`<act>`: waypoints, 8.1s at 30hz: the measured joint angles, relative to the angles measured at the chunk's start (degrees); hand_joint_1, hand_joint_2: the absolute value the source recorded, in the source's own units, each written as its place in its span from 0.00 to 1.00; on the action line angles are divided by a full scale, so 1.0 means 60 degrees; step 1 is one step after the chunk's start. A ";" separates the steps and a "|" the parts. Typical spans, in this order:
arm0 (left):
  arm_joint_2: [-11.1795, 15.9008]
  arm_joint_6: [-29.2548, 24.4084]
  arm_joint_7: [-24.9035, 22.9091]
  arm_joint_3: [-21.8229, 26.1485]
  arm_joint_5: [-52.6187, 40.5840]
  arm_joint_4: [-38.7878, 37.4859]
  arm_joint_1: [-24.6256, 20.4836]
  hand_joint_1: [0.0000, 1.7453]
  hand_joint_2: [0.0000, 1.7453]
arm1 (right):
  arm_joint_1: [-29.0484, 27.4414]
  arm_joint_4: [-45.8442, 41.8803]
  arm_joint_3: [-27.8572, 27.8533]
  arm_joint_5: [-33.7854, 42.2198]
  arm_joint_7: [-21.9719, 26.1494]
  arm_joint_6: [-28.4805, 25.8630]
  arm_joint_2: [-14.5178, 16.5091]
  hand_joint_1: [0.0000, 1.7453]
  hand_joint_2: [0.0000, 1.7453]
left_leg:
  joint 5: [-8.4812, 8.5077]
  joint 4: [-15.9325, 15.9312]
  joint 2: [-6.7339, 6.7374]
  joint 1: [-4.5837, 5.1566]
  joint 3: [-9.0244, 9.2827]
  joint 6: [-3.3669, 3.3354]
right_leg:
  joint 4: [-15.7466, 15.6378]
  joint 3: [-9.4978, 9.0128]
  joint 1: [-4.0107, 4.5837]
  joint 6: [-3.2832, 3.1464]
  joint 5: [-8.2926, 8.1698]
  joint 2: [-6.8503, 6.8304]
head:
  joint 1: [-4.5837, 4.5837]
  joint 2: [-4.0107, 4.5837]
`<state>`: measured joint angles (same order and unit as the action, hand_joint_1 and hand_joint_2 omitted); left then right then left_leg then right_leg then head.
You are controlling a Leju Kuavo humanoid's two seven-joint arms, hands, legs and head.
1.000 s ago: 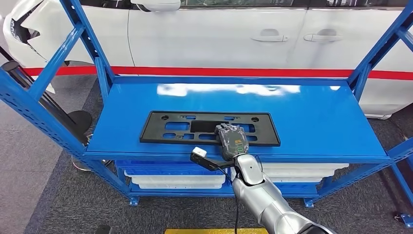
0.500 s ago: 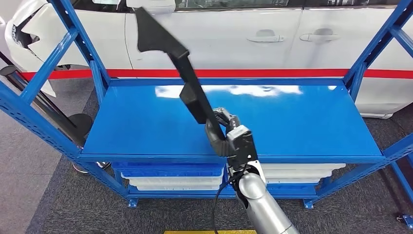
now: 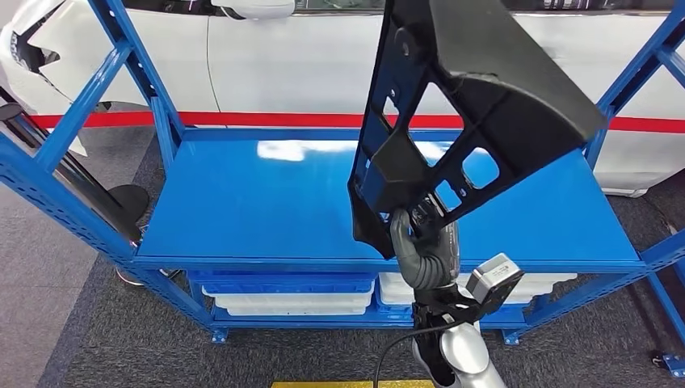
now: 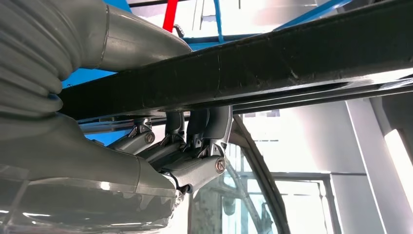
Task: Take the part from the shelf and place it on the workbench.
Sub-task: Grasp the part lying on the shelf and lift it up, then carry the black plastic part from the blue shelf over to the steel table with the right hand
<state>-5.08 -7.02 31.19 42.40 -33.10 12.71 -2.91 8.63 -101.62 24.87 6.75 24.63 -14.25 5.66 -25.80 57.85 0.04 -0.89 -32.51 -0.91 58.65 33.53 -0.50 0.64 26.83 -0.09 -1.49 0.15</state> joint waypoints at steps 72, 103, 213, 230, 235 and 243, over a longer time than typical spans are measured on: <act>-0.0425 -0.0101 -0.0118 0.1250 -0.0121 0.0017 0.0017 0.00 0.00 | -0.4588 -0.0140 -0.0697 -0.1580 0.2069 0.0607 0.0146 1.00 1.00 | 0.0368 -0.0007 0.0098 0.0043 -0.0390 -0.0009 | 0.0243 -0.0799 -0.0110 0.0184 0.0547 0.0003 | 0.0000 0.0000; -0.0312 0.0105 -0.0094 0.1464 -0.0441 0.0085 0.0003 0.00 0.00 | -0.4985 -0.0125 -0.1012 -0.1436 0.2143 0.0657 0.0321 1.00 1.00 | 0.0299 0.0000 0.0114 0.0052 -0.0312 0.0041 | 0.0141 -0.0797 -0.0109 0.0165 0.0570 0.0018 | -0.0002 0.0000; -0.0151 0.0499 -0.0219 0.2348 -0.1511 0.0103 -0.0108 0.00 0.00 | -0.5634 -0.0360 -0.2704 -0.2268 0.2081 0.1704 0.1778 1.00 1.00 | -0.0652 0.0008 -0.0767 -0.0028 0.0629 0.0265 | 0.0142 0.0209 -0.0026 -0.0326 -0.0140 0.1174 | 0.0001 0.0000; -0.0139 0.0522 -0.0166 0.2436 -0.1602 0.0103 -0.0200 0.00 0.00 | -0.5430 -0.0097 -0.2546 -0.2228 0.2084 0.1482 0.1697 1.00 1.00 | -0.0640 -0.0244 0.1297 0.0132 0.0843 0.0242 | -0.0022 -0.0098 0.0118 -0.0272 0.0156 -0.0664 | 0.0004 0.0000; -0.0127 0.0531 -0.0236 0.2449 -0.1640 0.0103 -0.0198 0.00 0.00 | -0.5367 -0.0082 -0.2469 -0.2217 0.2081 0.1396 0.1689 1.00 1.00 | -0.1682 0.1437 0.0223 0.0032 0.0151 0.0415 | -0.0160 -0.0106 0.0043 -0.0507 0.0039 -0.0031 | 0.0000 0.0000; 0.0170 0.0662 -0.0855 0.2750 -0.1518 0.0103 -0.0136 0.00 0.00 | -0.5344 0.0005 -0.2294 -0.2115 0.2073 0.1118 0.1596 1.00 1.00 | -0.0526 0.0127 -0.0676 -0.0037 0.0396 0.0346 | 0.0060 -0.0018 0.0052 -0.0383 0.0078 0.1125 | 0.0003 0.0000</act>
<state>-4.05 -3.05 26.06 58.90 -42.21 13.33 -3.72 -23.44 -101.59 11.10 -5.94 37.06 -7.54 15.24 -28.96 58.61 -4.01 -1.11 -30.13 1.17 59.01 33.42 -0.19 -1.66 27.29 6.66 -1.47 0.15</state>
